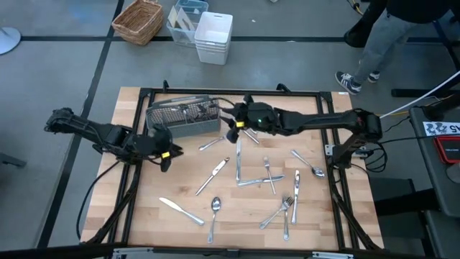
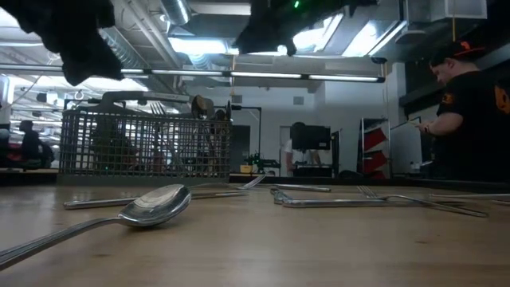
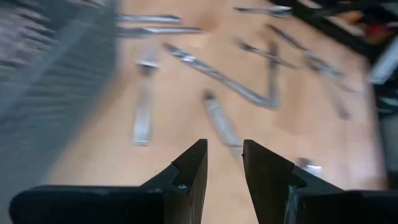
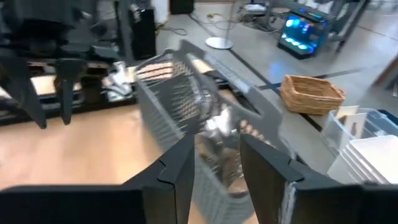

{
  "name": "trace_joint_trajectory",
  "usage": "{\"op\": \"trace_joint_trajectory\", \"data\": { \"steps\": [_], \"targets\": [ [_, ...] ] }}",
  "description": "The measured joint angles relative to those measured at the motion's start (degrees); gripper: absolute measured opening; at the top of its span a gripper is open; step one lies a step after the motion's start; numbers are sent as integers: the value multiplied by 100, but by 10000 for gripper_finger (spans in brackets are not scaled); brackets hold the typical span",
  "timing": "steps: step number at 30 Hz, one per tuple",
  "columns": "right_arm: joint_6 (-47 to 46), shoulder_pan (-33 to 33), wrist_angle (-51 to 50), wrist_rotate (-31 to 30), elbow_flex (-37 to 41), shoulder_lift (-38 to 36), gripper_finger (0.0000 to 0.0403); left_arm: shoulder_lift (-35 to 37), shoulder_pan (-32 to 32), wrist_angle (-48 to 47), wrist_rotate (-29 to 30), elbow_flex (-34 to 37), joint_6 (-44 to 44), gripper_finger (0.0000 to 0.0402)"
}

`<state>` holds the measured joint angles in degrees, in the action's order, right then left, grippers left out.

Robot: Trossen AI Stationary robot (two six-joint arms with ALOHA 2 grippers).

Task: Sort silverware
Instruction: Put the silver spoon into the silverware rack

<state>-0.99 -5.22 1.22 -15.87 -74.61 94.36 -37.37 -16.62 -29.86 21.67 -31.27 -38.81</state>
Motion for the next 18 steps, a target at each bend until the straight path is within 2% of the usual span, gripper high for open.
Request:
{"op": "trace_joint_trajectory", "data": {
  "steps": [5,9,13,18],
  "targets": [
    [-1,381,-614,2,0,-260,131,-844,-45,1173,-1227,0,-564,95],
    [-2,695,-1167,4,0,-347,131,-1675,-281,1947,-1989,0,-1677,95],
    [-2,1039,-1684,4,0,-366,131,-2532,-589,2761,-2242,0,-2917,95],
    [-2,1519,-2368,6,0,-366,131,-3569,-936,3918,-2260,0,-4256,95]
  ]
}}
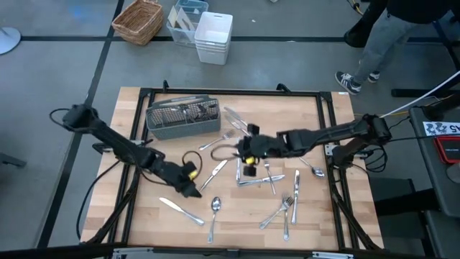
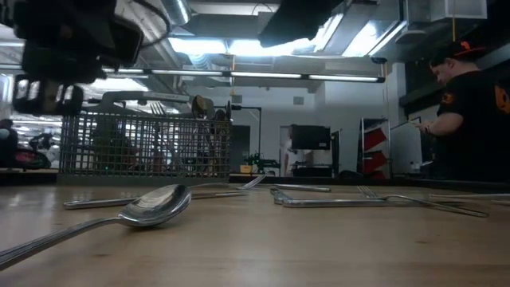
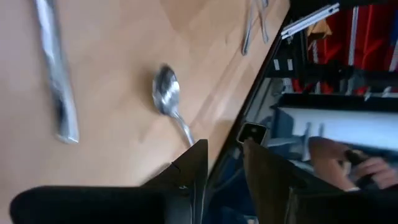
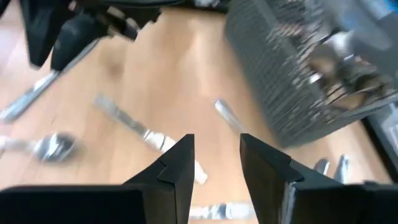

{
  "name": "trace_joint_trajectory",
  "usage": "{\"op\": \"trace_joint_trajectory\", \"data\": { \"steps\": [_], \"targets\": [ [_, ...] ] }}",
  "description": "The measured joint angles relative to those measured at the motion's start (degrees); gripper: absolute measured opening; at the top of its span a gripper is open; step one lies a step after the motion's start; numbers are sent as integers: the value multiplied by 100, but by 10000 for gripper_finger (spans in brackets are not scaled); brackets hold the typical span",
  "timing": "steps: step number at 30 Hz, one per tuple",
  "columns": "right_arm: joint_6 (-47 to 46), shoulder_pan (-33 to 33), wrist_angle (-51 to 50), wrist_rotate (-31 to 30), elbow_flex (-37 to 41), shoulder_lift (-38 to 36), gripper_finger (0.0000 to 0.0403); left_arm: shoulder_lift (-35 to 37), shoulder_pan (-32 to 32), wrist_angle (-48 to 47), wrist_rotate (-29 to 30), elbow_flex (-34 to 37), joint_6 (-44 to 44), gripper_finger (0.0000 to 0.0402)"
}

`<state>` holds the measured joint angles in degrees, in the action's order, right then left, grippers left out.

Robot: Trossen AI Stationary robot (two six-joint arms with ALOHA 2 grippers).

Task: Sort silverware
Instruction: Put the silver spoon into the silverware rack

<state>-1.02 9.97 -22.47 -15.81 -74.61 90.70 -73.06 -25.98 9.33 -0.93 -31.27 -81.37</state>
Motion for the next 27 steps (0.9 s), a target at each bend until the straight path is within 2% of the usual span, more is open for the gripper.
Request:
{"op": "trace_joint_trajectory", "data": {
  "steps": [5,10,12,15,17,20,24,27],
  "targets": [
    [0,443,-701,0,0,0,131,-955,-231,1095,208,0,-1013,95],
    [-44,813,-1199,2,0,0,131,-1677,-391,2179,1303,-1,-1527,95],
    [-118,940,-1301,2,0,0,131,-1864,-422,2512,1390,0,-1895,95],
    [-222,1098,-1405,4,0,0,131,-1972,-584,2695,1282,-79,-1908,95],
    [-239,1192,-1512,6,0,0,131,-1982,-704,2369,1195,-289,-2147,95],
    [-240,1315,-1584,4,0,0,131,-1982,-845,1357,1097,-806,-2379,95],
    [-240,1447,-1668,4,0,0,131,-1982,-916,-802,847,-1782,-2498,95],
    [-361,1498,-1667,9,0,0,131,-2122,-933,-2130,1134,-2485,-2404,95]
  ]
}}
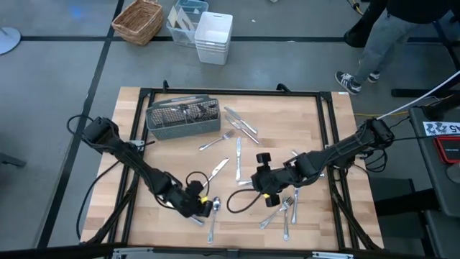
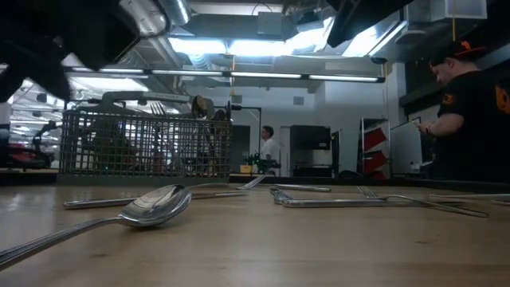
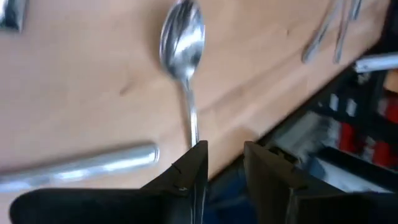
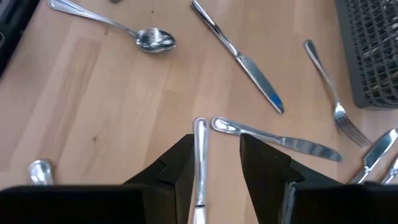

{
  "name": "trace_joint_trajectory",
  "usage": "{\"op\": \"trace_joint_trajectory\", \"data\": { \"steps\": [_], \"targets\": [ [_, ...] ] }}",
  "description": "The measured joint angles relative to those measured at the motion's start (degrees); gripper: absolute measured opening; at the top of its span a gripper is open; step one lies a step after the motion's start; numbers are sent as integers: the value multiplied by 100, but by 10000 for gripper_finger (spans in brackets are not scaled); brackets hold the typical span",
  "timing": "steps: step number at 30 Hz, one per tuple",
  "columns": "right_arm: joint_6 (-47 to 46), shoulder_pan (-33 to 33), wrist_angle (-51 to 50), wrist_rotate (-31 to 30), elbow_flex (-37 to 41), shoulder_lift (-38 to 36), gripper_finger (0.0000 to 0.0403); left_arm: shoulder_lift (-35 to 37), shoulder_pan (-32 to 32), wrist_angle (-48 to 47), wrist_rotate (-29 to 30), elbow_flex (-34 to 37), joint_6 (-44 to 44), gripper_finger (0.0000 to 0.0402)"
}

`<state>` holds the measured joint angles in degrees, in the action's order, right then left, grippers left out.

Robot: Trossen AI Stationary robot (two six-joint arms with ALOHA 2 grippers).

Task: Sort silverware
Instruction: Put the silver spoon into the silverware rack

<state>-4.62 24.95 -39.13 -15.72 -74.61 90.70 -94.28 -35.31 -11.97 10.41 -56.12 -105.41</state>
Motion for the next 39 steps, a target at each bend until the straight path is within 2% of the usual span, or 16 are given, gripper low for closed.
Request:
{"op": "trace_joint_trajectory", "data": {
  "steps": [4,10,15,19,39],
  "targets": [
    [-273,-8,-32,130,0,0,131,-578,11,-420,125,-681,241,95],
    [-328,-17,-194,144,0,0,131,-1550,4,-614,-299,-1384,325,95],
    [-328,-17,-189,144,0,0,131,-1816,15,-1360,-261,-1834,428,95],
    [-328,-17,-183,144,0,0,131,-1848,15,-1645,-111,-1888,359,95],
    [-323,-17,-170,149,0,2,131,-2107,121,-1626,-56,-1890,232,95]
  ]
}}
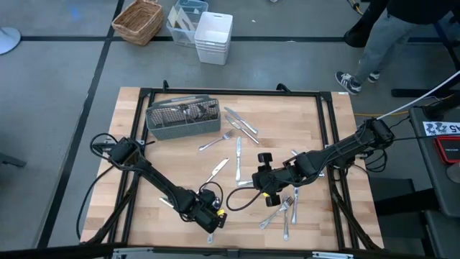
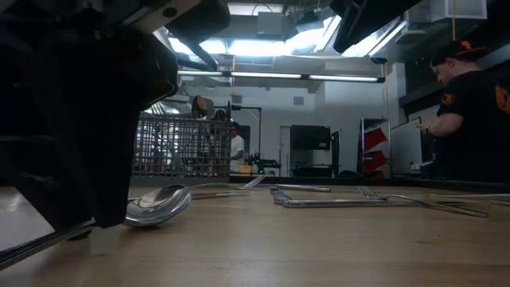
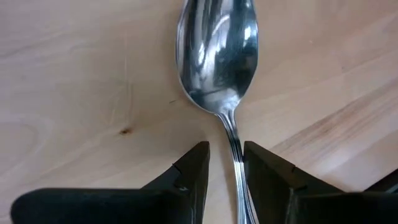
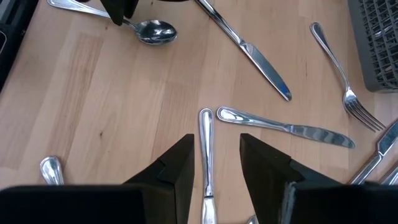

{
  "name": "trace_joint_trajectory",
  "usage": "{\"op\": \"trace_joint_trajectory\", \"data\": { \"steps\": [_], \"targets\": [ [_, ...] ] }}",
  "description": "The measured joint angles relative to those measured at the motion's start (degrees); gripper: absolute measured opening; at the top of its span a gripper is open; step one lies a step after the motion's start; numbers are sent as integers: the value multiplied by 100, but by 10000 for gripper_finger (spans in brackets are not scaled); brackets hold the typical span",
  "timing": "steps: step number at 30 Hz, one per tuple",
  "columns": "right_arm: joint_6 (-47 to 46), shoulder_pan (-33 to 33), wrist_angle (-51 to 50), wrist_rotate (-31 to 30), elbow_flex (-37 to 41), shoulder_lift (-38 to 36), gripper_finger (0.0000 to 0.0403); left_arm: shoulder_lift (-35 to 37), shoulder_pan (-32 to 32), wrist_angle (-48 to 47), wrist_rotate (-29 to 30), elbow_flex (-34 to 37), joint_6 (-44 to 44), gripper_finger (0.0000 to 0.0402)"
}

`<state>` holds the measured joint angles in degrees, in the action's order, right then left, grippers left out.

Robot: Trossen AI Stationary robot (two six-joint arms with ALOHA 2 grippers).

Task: Sort silverware
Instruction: Put the silver spoon into the silverware rack

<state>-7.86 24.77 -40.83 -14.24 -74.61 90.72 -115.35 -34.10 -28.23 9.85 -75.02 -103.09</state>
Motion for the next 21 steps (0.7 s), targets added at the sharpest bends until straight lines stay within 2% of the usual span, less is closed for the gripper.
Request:
{"op": "trace_joint_trajectory", "data": {
  "steps": [7,11,14,17,21],
  "targets": [
    [0,0,-3,4,0,0,131,0,12,18,-48,1,586,95],
    [0,0,-3,7,0,0,131,7,49,-37,-118,61,514,95],
    [0,0,-7,9,0,0,131,12,145,-378,-446,54,406,95],
    [0,0,-12,30,0,0,131,22,196,-604,-502,52,478,95],
    [0,0,-10,33,0,0,131,22,266,-650,-553,61,889,73]
  ]
}}
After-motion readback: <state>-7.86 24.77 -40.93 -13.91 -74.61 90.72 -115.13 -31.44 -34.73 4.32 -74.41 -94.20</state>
